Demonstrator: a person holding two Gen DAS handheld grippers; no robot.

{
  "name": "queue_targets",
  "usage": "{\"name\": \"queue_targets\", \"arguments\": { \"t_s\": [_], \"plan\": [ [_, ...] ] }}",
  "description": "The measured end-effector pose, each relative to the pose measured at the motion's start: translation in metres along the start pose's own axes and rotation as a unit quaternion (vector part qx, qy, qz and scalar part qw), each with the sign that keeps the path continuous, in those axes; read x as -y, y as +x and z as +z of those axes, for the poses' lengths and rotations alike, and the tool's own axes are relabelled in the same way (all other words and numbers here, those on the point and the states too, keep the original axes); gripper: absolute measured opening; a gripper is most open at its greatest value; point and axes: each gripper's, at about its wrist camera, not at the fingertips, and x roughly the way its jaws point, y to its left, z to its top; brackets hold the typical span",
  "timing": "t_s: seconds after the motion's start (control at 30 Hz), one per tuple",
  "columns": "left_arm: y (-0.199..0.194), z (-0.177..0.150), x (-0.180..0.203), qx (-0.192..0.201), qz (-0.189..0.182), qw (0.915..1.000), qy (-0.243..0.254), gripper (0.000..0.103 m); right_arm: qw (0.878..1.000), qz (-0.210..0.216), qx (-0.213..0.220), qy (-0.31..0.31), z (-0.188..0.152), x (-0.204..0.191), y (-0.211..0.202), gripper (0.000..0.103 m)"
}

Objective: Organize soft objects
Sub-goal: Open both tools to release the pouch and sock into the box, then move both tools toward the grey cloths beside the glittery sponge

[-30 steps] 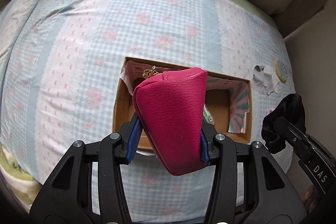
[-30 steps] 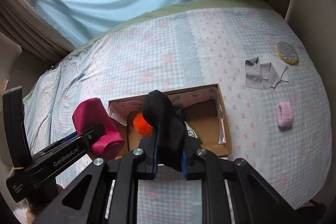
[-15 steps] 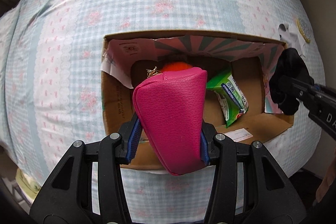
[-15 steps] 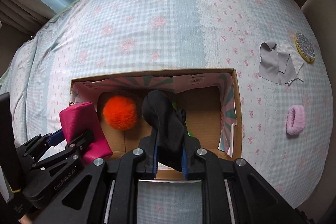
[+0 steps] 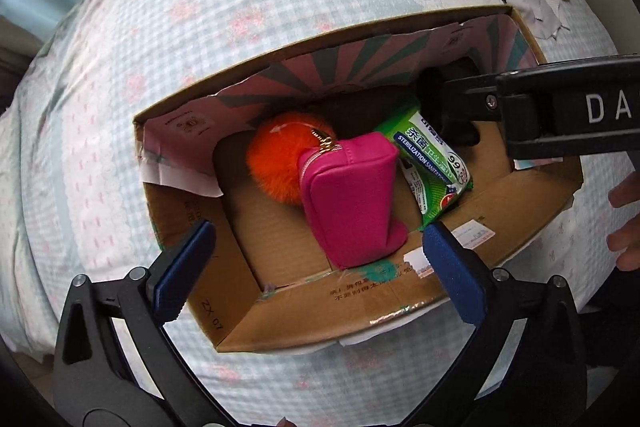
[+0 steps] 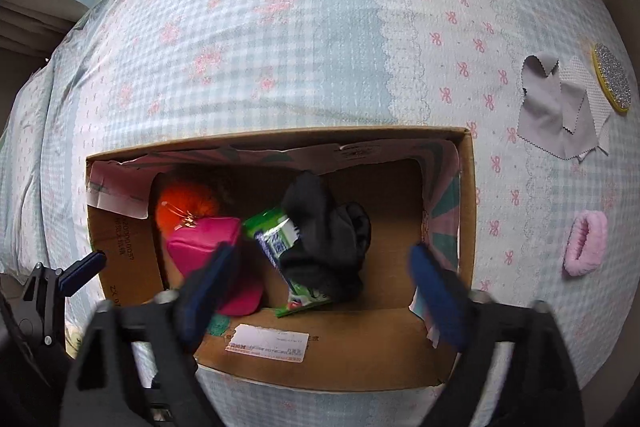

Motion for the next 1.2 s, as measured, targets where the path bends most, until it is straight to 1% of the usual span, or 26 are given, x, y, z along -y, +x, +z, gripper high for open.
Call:
{"name": "queue_targets", "arguments": {
  "t_s": [0.13,0.3,0.43,0.63,0.8,0.87,1.0,1.1,1.2],
  "plan": [
    [-0.003,-0.001,-0.007,-0.005,-0.002,0.9999,-0.014,0.103,1.000,0.003,0.001,-0.007,-0.004,0.001,0.002,0.103],
    [-0.019,-0.006,-0.013,0.007,-0.003,0.9994,-0.033,0.103,1.000,0.013,0.013,-0.004,-0.012,0.001,-0.008,0.103],
    [-0.036,-0.012,-0.015,0.022,-0.005,0.9984,-0.052,0.103,0.999,0.021,0.027,-0.006,-0.020,-0.003,-0.025,0.103],
    [-0.075,-0.025,-0.013,0.055,-0.003,0.9964,-0.064,0.103,0.998,0.011,0.062,-0.018,-0.039,-0.014,-0.063,0.103],
    [-0.107,-0.041,-0.010,0.081,0.006,0.9941,-0.072,0.103,0.995,0.003,0.095,-0.028,-0.064,-0.021,-0.102,0.103],
    [-0.122,-0.048,-0.010,0.093,0.008,0.9928,-0.075,0.103,0.993,0.008,0.111,-0.032,-0.075,-0.024,-0.119,0.103],
    [-0.152,-0.067,-0.007,0.121,0.007,0.9889,-0.086,0.103,0.988,0.002,0.147,-0.044,-0.100,-0.032,-0.154,0.103],
    [-0.175,-0.083,-0.008,0.141,-0.004,0.9851,-0.098,0.103,0.985,0.002,0.167,-0.049,-0.119,-0.035,-0.176,0.103],
    [-0.195,-0.095,-0.003,0.160,0.001,0.9825,-0.095,0.103,0.982,-0.003,0.182,-0.051,-0.137,-0.034,-0.193,0.103]
  ]
}}
